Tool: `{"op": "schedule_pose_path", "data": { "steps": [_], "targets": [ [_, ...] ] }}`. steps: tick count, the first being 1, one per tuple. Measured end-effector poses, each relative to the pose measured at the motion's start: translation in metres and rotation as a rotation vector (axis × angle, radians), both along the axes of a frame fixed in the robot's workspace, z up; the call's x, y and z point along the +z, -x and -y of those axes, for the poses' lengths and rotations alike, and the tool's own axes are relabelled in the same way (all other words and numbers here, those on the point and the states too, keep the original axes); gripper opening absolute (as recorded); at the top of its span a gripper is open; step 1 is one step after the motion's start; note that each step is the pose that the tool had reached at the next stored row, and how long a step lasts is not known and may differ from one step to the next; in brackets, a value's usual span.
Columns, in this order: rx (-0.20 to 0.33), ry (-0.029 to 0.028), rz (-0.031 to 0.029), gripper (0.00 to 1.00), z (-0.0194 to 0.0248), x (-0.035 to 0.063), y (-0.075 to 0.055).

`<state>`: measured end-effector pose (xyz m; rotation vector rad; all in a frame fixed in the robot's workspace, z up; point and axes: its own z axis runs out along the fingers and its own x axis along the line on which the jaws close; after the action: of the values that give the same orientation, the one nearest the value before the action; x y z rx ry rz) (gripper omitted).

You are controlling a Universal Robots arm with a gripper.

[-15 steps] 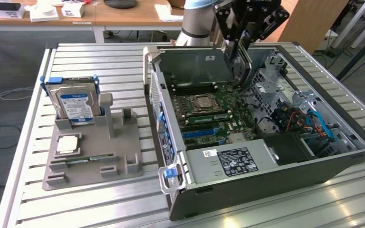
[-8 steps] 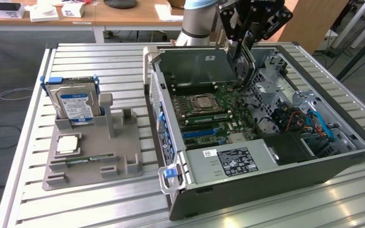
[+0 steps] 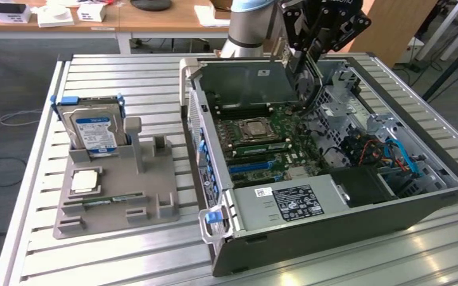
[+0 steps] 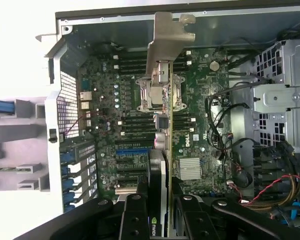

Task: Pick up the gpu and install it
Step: 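Pick up the gpu and move the gpu toward the slot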

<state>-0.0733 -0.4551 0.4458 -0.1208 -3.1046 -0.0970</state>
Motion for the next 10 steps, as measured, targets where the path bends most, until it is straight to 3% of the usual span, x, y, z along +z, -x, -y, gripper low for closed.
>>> {"op": "schedule_pose_path", "data": {
  "steps": [10],
  "targets": [
    [0.019, -0.0001, 0.0000, 0.27, -0.0001, -0.0007, -0.010]
  ]
}}
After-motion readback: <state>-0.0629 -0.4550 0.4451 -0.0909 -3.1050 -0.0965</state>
